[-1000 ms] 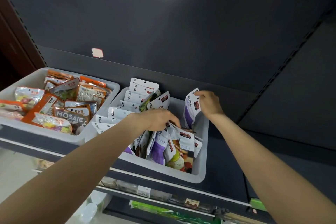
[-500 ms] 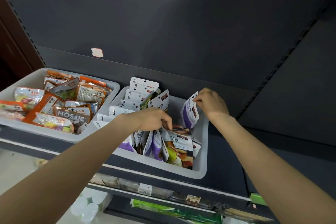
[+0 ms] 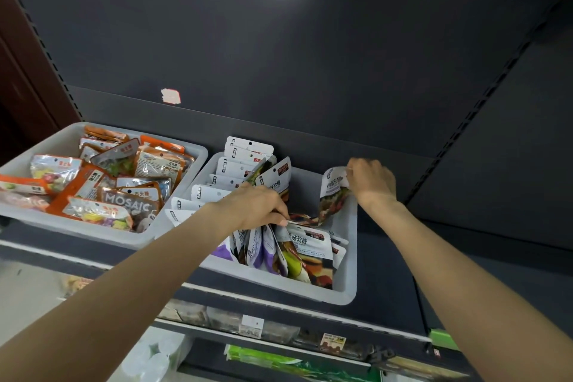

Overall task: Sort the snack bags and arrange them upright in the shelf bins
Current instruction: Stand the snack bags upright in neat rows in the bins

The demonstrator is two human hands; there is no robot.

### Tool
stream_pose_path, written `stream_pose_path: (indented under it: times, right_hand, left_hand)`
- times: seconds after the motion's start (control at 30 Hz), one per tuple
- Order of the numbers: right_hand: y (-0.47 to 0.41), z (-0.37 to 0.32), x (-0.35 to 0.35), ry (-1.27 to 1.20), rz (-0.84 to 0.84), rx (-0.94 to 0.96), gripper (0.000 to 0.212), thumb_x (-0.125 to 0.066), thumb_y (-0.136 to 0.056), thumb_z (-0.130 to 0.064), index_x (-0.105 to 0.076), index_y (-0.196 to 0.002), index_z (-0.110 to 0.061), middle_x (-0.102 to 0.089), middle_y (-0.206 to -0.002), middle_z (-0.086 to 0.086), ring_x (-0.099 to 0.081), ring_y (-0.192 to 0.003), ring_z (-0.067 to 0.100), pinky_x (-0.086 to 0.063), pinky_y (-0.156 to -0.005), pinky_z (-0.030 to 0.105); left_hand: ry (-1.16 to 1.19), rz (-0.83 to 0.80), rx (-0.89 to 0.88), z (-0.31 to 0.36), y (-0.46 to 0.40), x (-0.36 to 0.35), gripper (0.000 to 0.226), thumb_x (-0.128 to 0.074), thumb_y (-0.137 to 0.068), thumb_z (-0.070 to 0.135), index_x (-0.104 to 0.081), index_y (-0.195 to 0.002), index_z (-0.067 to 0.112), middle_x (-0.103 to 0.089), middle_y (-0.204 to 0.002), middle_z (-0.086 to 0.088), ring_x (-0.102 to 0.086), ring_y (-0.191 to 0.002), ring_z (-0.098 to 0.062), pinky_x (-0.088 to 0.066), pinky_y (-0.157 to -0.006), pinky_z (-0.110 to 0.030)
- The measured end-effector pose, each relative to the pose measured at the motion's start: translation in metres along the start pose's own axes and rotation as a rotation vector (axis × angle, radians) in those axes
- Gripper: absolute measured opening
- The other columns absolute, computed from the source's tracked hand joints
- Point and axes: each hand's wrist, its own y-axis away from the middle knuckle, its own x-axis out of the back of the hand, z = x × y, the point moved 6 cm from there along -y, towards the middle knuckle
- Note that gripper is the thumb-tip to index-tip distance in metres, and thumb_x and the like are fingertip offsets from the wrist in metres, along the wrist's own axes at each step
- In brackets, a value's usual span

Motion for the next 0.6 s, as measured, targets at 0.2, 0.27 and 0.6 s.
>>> stream_pose_path:
  times: [0.2,0.27,0.6]
  right_hand:
    - [-0.004,-0.012,-0.01,-0.054,-0.011,-0.002,0.02,-0.043,-0.098,-0.011,-0.061,-0.104,-0.005,-0.063,-0.108,0.016,-0.059,-0.099,0.034,-0.038,-0.071,0.033]
    - [-0.008,-0.011,-0.01,-0.061,0.025,-0.028,0.019,-0.043,-0.097,-0.008,-0.06,-0.103,-0.003,-0.062,-0.108,0.017,-0.059,-0.098,0.035,-0.038,-0.071,0.033]
    - [-0.012,-0.001,-0.032,-0.35,-0.177,-0.066,0.033,-0.054,-0.092,-0.01,-0.05,-0.059,-0.009,-0.055,-0.066,0.005,-0.058,-0.069,0.024,-0.037,-0.053,0.025]
  left_hand:
    - [0.068,0.031,0.028,-0.001,-0.001,0.002,0.027,-0.048,-0.097,0.037,-0.065,-0.117,0.033,-0.061,-0.122,0.011,-0.051,-0.116,-0.013,-0.033,-0.104,-0.041]
    - [0.074,0.05,0.042,-0.001,-0.002,0.003,0.025,-0.046,-0.097,0.034,-0.067,-0.11,0.031,-0.063,-0.119,0.009,-0.054,-0.11,-0.014,-0.036,-0.103,-0.04]
    - [0.122,0.286,0.427,-0.018,-0.027,0.029,0.025,-0.041,-0.096,0.016,-0.055,-0.113,0.003,-0.057,-0.109,-0.017,-0.058,-0.098,-0.036,-0.044,-0.076,-0.037]
